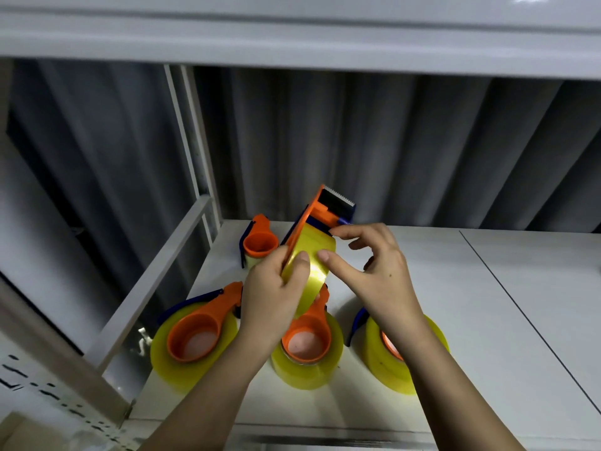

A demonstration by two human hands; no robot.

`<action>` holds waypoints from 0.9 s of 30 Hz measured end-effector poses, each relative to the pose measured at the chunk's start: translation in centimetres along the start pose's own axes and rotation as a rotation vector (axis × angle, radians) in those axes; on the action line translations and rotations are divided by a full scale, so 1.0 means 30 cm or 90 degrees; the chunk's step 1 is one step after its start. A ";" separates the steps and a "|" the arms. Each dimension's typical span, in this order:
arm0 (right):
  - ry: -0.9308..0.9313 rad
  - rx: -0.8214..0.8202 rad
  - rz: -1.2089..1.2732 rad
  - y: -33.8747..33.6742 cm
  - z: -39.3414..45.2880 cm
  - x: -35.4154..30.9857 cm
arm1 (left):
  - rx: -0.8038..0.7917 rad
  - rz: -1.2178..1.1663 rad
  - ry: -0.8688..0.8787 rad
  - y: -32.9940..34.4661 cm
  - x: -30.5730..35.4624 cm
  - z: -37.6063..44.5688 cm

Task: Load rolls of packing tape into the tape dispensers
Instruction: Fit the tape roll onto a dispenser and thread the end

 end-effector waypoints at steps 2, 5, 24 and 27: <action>-0.019 -0.002 0.000 0.005 0.000 -0.020 | 0.008 0.021 0.015 0.000 0.003 -0.004; -0.026 -0.006 0.011 0.001 0.007 -0.036 | 0.007 0.029 0.020 0.001 -0.001 -0.005; -0.301 0.092 -0.336 0.002 -0.031 -0.147 | 0.017 0.099 0.053 0.004 -0.022 0.003; -0.276 0.100 -0.324 0.009 -0.031 -0.130 | 0.014 0.112 0.055 0.005 -0.025 0.006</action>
Point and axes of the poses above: each hand's wrist, its own z-axis towards the middle knuckle, its own y-axis out of the palm, x = y × z, the point moved 10 cm from there along z, towards the middle knuckle, and after that the axes turned 10 degrees about -y, right-handed, at the moved point
